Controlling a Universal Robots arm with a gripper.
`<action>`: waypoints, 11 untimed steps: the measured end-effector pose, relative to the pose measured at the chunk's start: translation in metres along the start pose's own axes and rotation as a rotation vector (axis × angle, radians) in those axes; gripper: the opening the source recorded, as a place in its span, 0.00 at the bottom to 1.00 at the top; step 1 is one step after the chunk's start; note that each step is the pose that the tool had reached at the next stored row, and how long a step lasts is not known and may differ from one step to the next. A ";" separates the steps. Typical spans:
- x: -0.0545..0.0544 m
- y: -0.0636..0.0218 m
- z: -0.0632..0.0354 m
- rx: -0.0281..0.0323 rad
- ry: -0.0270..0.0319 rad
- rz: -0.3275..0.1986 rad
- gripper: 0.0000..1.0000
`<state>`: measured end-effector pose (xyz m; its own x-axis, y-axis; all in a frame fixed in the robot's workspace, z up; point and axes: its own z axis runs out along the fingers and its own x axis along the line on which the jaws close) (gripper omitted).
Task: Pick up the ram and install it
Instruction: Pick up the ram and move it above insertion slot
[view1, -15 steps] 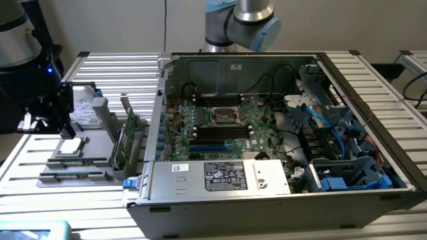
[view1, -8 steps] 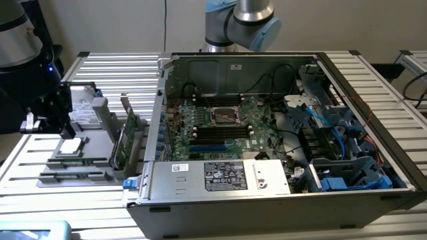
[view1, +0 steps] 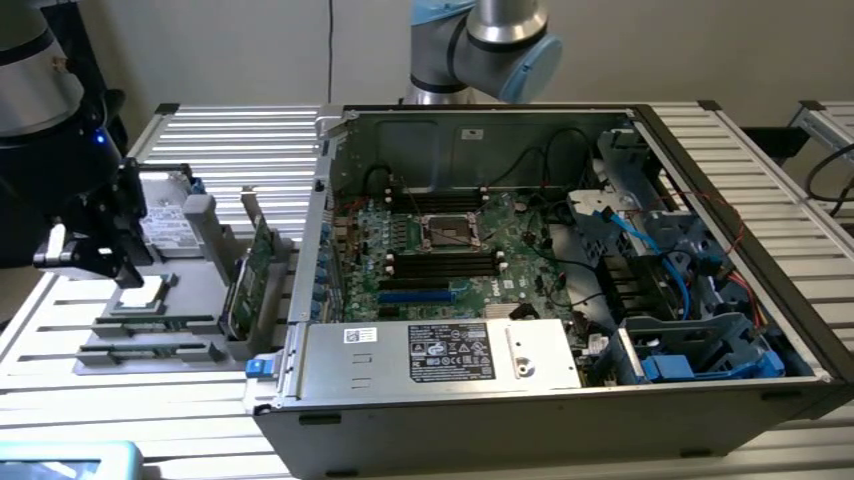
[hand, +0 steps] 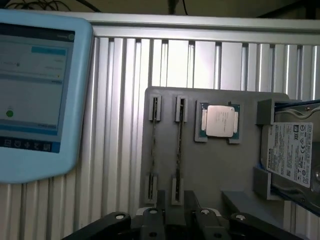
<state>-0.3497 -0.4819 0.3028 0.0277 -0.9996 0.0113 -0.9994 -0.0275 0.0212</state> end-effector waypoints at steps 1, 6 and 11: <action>0.000 0.0014 0.0018 0.0000 0.0002 -0.003 0.30; 0.000 0.0098 0.0113 0.0005 0.0001 -0.016 0.36; 0.001 0.0098 0.0202 0.0001 0.0005 -0.018 0.36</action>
<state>-0.3598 -0.4830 0.2828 0.0455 -0.9989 0.0114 -0.9988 -0.0452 0.0213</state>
